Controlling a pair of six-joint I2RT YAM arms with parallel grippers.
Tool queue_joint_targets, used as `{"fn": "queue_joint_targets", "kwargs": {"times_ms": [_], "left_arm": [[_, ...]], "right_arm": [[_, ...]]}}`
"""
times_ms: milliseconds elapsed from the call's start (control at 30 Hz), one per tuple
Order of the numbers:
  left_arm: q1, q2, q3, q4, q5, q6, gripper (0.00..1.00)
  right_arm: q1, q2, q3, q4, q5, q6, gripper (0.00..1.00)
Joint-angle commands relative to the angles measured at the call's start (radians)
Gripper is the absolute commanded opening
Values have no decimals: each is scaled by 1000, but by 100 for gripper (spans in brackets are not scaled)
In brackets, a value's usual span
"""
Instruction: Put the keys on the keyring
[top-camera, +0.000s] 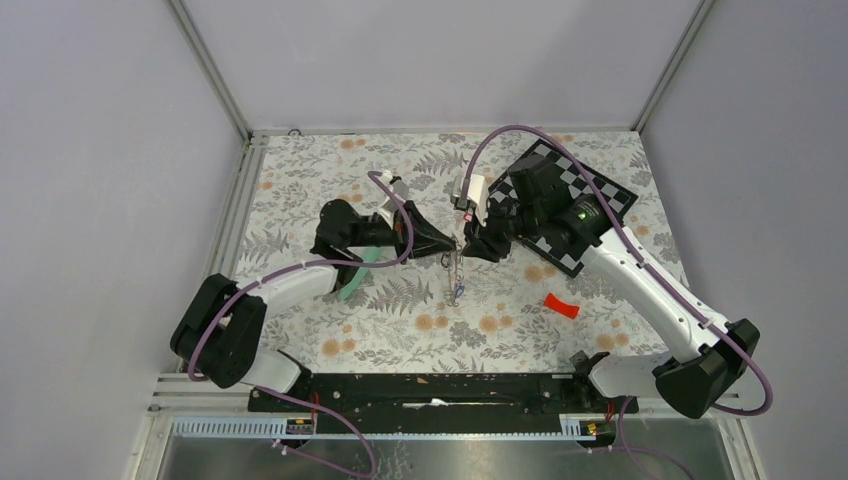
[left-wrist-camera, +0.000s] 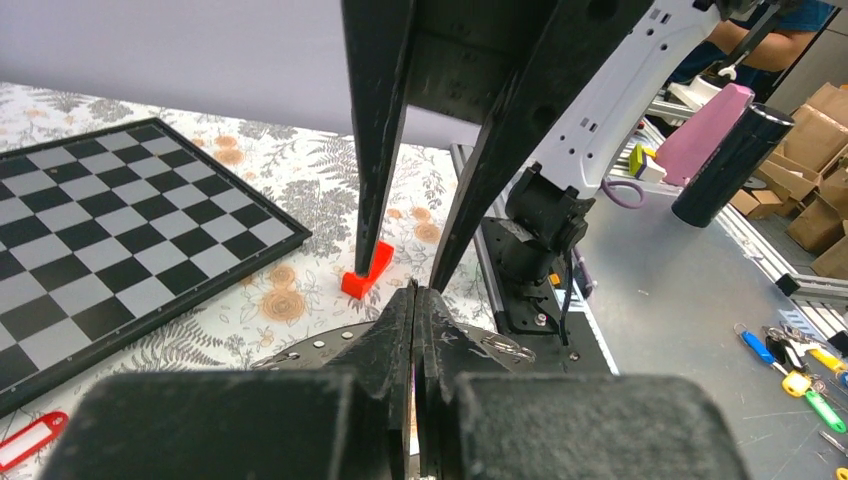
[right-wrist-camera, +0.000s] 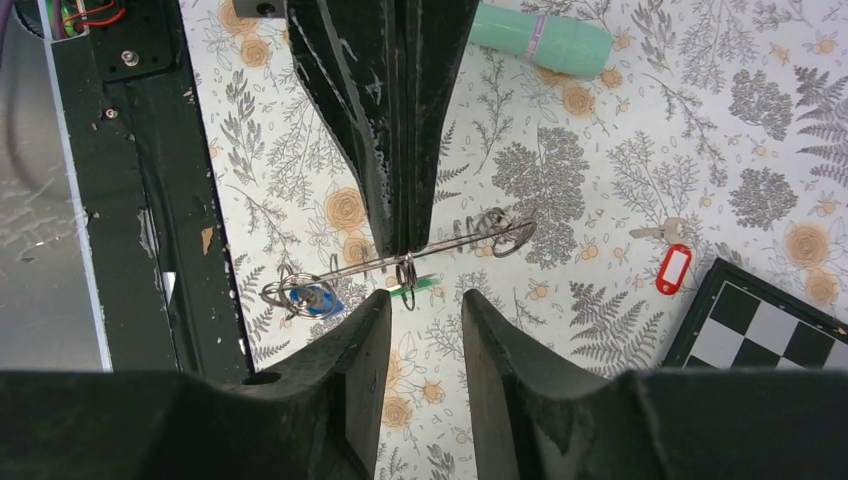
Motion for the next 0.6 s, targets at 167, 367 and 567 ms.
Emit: {"fn": "queue_joint_targets", "kwargs": {"times_ms": [167, 367, 567], "left_arm": [[2, -46, -16, 193, -19, -75, 0], [2, -46, -25, 220, -17, -80, 0], [2, -42, -26, 235, -14, -86, 0]], "right_arm": [[-7, -25, -49, 50, -82, 3, 27], [-8, -37, -73, 61, -93, -4, 10], [-9, -42, -89, 71, -127, -3, 0]]}}
